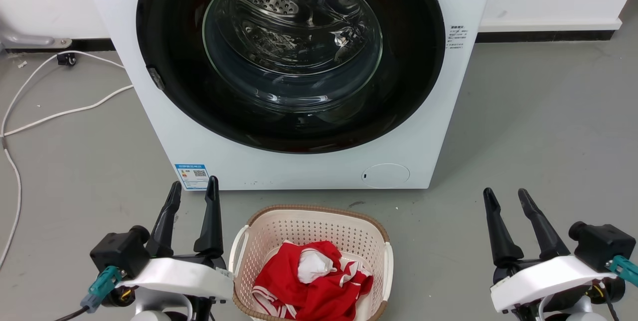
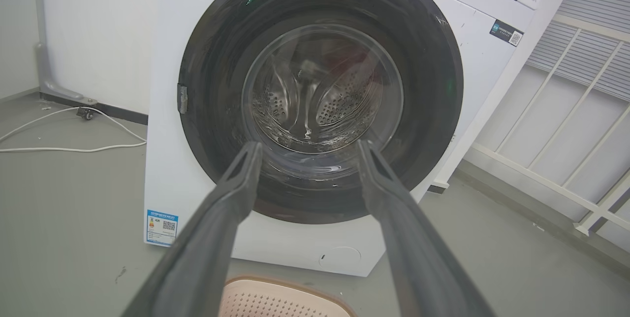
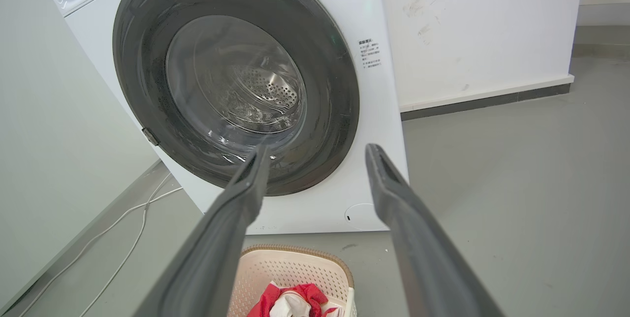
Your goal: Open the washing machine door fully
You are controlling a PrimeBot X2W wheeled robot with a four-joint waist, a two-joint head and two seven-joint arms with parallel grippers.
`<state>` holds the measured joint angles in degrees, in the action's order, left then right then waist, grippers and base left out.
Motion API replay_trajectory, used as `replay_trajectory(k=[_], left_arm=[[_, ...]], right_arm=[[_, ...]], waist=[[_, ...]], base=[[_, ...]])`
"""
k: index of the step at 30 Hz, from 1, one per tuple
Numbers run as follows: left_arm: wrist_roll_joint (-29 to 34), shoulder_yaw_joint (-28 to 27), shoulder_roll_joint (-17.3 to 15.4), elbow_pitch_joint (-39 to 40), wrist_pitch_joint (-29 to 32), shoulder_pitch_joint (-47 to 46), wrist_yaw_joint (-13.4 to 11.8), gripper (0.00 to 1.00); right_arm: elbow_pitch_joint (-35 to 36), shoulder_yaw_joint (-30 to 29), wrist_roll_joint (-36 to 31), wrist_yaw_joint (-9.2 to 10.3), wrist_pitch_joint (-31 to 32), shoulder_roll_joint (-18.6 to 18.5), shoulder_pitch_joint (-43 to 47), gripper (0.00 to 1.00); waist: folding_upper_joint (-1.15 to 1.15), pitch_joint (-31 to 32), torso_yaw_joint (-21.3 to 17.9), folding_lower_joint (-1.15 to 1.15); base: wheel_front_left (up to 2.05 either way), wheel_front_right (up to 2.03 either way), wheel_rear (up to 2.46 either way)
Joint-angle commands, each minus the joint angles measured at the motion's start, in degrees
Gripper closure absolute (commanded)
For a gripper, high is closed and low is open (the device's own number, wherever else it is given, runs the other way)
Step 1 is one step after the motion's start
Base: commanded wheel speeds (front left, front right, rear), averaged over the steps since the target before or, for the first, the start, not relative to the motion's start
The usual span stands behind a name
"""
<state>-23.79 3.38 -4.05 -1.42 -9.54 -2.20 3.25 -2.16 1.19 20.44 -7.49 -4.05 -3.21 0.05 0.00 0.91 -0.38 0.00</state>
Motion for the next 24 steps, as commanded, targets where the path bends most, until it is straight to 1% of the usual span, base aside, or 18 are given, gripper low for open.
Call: replay_trajectory(k=[1, 13, 24], left_arm=[[1.47, 0.20, -0.40, 0.62, -0.50, 0.32, -0.35, 0.00], [8.26, 1.60, -1.19, 1.38, -2.01, 1.53, -2.20, 0.00], [12.93, 2.62, -1.57, 1.88, -3.37, 2.30, -2.79, 0.00]], right_arm=[[0.85, 0.21, -1.72, 0.00, -0.03, 0.15, 0.09, 0.00], [1.84, 0.43, -8.94, 0.00, -0.10, 0.23, 0.80, 0.00], [2.00, 0.44, -13.63, 0.01, -0.46, 0.32, 1.14, 0.00]], waist=[[0.00, 0.03, 0.00, 0.00], [0.00, 0.17, 0.13, 0.00], [0.00, 0.39, 0.40, 0.00]], base=[[0.00, 0.00, 0.00], [0.00, 0.00, 0.00], [0.00, 0.00, 0.00]])
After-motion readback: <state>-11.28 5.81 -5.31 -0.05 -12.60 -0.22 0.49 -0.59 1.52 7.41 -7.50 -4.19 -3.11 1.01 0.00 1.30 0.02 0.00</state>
